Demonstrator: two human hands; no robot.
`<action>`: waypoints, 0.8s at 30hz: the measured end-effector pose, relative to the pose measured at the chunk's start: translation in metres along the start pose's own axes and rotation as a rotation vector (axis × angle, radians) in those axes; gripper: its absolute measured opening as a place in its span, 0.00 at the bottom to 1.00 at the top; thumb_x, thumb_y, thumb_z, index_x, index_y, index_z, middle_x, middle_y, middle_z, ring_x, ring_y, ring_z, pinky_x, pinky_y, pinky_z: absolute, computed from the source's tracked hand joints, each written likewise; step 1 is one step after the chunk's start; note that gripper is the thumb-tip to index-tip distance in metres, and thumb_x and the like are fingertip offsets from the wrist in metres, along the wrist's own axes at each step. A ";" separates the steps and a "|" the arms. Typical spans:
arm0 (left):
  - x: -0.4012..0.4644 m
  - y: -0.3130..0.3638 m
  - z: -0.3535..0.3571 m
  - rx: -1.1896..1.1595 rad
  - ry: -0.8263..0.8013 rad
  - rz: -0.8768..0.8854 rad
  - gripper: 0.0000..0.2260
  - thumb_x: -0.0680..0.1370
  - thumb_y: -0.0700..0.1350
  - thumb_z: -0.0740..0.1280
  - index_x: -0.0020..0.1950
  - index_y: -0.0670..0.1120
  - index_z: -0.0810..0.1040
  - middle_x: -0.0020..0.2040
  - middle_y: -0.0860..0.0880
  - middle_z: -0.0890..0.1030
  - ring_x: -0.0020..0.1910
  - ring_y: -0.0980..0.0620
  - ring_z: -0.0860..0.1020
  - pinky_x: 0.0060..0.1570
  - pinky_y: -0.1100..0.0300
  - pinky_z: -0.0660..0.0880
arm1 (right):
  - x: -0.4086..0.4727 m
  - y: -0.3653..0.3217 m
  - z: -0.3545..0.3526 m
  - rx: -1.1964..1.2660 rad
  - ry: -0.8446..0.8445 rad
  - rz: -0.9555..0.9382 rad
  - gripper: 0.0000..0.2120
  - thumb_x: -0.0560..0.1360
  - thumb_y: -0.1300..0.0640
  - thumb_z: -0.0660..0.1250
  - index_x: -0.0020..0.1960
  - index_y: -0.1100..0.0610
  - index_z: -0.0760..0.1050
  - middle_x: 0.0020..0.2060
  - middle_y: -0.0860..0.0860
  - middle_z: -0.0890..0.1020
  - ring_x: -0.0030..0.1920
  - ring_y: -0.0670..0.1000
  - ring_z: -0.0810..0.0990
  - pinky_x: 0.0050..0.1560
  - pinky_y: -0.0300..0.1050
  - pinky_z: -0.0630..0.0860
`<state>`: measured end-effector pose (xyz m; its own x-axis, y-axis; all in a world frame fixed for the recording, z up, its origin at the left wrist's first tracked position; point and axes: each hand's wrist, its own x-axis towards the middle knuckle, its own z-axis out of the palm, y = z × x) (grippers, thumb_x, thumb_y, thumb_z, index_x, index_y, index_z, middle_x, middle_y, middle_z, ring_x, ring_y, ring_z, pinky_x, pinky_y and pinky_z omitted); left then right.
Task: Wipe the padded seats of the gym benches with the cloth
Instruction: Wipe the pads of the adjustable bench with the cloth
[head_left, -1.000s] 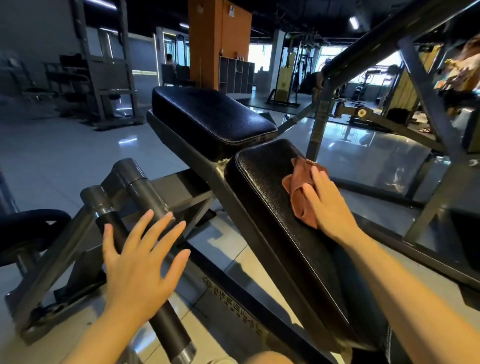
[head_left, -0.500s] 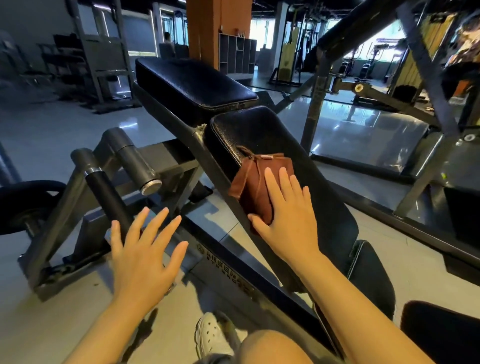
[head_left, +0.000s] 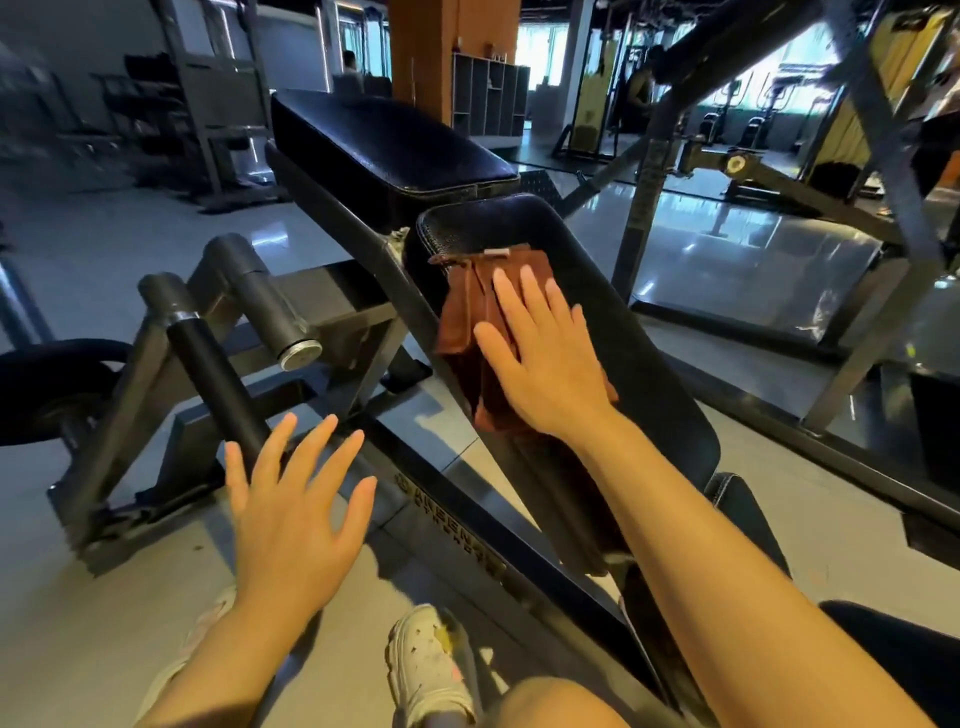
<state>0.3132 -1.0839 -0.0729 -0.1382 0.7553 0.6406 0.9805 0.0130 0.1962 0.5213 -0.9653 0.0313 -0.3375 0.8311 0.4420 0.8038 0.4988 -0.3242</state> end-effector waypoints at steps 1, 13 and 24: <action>0.000 0.000 0.000 0.000 0.003 0.003 0.23 0.77 0.55 0.57 0.63 0.45 0.80 0.65 0.44 0.78 0.71 0.40 0.65 0.74 0.41 0.43 | 0.024 -0.004 -0.002 0.011 -0.013 -0.042 0.29 0.82 0.38 0.47 0.80 0.45 0.46 0.80 0.50 0.47 0.79 0.53 0.43 0.76 0.58 0.38; 0.001 -0.002 0.001 -0.003 0.018 -0.011 0.23 0.78 0.55 0.55 0.63 0.44 0.81 0.65 0.43 0.78 0.72 0.40 0.64 0.74 0.43 0.42 | -0.023 0.122 -0.006 0.054 0.039 0.493 0.30 0.82 0.39 0.46 0.79 0.53 0.55 0.76 0.56 0.62 0.74 0.59 0.61 0.73 0.65 0.56; -0.003 -0.005 -0.002 -0.025 0.025 0.031 0.27 0.82 0.61 0.49 0.65 0.46 0.79 0.68 0.44 0.75 0.73 0.41 0.63 0.74 0.44 0.39 | -0.071 0.008 0.013 -0.062 0.037 -0.042 0.29 0.82 0.39 0.45 0.80 0.47 0.43 0.80 0.49 0.46 0.79 0.52 0.42 0.75 0.49 0.34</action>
<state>0.3080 -1.0872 -0.0743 -0.1113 0.7385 0.6650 0.9806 -0.0271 0.1942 0.5451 -1.0173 -0.0134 -0.3541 0.7996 0.4851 0.8187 0.5157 -0.2526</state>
